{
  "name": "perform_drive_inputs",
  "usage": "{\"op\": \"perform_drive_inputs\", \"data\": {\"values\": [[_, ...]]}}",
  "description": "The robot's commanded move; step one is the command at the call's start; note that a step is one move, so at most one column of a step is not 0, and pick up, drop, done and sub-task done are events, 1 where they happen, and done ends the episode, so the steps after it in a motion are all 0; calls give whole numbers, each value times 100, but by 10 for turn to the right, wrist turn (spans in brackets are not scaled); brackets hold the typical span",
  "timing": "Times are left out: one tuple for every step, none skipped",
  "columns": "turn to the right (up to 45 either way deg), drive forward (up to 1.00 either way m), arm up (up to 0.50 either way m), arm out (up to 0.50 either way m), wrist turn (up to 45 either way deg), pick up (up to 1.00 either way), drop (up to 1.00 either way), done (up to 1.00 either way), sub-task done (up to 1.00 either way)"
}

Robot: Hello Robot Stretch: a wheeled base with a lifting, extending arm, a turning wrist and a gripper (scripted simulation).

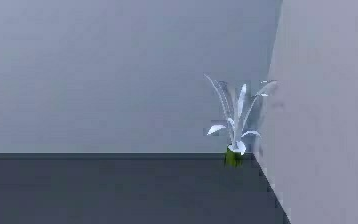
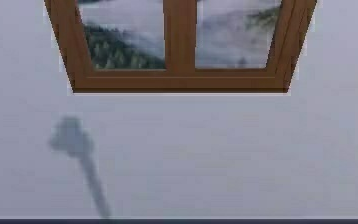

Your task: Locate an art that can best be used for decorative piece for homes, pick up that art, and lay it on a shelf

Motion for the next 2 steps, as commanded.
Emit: {"op": "perform_drive_inputs", "data": {"values": [[-450, 0, 0, 0, 0, 0, 0, 0, 0], [-300, 0, 0, 0, 0, 0, 0, 0, 0]]}}
